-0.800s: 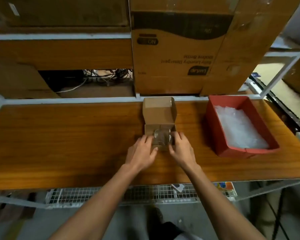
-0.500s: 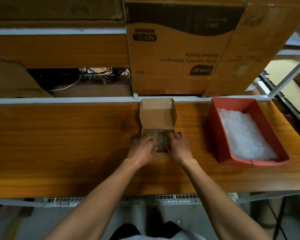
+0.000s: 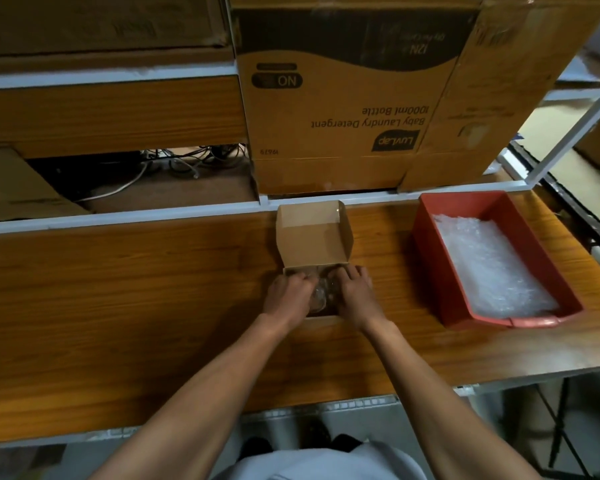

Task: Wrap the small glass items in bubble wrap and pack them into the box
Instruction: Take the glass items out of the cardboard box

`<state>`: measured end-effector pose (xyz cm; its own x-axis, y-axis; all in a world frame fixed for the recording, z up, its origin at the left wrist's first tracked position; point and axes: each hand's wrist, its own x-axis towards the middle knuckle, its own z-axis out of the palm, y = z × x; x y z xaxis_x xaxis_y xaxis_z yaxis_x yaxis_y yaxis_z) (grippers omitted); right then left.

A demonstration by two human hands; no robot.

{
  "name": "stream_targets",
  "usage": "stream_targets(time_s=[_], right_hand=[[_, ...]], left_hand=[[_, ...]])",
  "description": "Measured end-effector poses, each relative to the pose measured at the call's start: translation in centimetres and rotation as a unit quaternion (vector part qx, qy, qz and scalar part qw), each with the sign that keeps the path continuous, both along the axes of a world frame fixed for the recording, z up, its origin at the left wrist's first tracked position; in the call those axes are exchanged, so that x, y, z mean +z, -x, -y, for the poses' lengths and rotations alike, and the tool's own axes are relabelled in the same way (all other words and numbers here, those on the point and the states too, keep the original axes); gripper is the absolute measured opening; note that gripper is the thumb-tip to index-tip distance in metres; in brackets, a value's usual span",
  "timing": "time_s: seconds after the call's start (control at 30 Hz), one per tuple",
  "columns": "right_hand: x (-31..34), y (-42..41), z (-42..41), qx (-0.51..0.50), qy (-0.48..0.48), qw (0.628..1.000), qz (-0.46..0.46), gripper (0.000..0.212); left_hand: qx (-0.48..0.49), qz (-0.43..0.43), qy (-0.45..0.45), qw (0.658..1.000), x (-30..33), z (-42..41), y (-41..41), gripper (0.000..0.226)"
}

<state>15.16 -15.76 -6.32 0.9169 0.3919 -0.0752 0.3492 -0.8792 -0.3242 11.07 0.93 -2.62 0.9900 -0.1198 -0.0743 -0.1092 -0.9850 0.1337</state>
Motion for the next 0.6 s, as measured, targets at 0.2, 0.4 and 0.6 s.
stream_targets(time_s=[0.2,0.4,0.6], right_hand=[[0.7,1.9,0.7,-0.017,-0.102,0.994,0.026,0.035],[-0.3,3.5,1.1,-0.054,-0.145,0.988,0.012,0.034],[-1.3,4.3,0.3,-0.016,-0.099,0.993,0.067,0.069]], left_hand=[[0.005,0.002,0.061,0.998,0.5,-2.0,-1.2,0.041],[0.003,0.020,0.084,0.996,-1.2,-2.6,-1.2,0.032],[-0.007,-0.027,0.096,0.995,-3.9,-1.9,0.9,0.069]])
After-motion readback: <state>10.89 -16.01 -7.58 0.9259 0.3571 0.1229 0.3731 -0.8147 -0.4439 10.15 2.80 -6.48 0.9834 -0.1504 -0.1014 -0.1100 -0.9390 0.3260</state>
